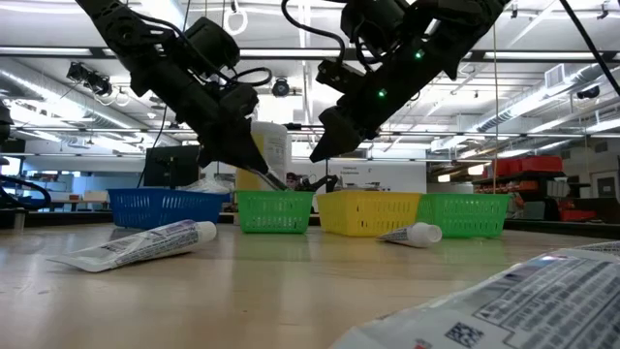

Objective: Pick & Place Travel size toiletries
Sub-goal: Put the nailcutter into the left green bin, then put the toothpaste into the yellow bin

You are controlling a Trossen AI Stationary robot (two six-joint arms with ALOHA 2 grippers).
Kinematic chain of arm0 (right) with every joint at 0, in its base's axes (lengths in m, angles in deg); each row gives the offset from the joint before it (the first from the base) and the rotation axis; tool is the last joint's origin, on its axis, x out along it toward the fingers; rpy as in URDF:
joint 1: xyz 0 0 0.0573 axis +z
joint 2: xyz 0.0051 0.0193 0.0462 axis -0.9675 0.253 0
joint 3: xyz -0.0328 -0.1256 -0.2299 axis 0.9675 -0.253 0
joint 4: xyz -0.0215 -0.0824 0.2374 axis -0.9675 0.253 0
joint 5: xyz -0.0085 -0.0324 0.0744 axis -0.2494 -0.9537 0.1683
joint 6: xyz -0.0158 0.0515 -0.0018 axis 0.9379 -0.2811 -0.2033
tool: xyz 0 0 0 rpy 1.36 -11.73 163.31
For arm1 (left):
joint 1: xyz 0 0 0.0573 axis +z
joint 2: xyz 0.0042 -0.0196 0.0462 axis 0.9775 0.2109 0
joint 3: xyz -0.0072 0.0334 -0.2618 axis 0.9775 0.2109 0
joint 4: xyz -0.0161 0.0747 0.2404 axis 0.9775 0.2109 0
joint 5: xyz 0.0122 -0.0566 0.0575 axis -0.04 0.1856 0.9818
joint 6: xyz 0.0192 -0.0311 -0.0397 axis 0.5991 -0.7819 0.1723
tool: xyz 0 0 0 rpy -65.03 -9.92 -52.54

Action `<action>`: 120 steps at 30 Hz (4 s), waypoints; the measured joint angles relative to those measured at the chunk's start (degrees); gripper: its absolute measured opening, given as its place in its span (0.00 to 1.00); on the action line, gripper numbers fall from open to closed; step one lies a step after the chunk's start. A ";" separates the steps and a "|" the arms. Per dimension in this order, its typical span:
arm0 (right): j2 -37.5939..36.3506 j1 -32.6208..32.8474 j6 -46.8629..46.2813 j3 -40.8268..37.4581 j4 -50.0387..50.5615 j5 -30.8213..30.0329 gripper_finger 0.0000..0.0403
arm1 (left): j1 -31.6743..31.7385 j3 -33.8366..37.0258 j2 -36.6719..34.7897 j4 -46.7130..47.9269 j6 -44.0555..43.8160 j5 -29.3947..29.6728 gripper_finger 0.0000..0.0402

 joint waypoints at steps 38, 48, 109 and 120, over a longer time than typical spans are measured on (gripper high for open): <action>-9.85 5.23 -34.38 0.05 20.48 18.14 0.57 | 1.56 -0.02 -5.91 -5.40 9.01 5.99 0.39; -7.66 11.66 -59.10 -0.04 37.99 27.25 0.57 | 2.10 -0.02 -12.39 3.69 13.43 13.26 0.38; -11.43 9.21 -40.77 -0.06 28.23 15.06 0.28 | 2.08 -0.02 -11.15 3.44 12.96 14.39 0.38; -8.88 -8.37 -6.31 -0.06 25.68 22.31 0.28 | 2.09 -0.02 -11.15 3.08 12.96 14.38 0.38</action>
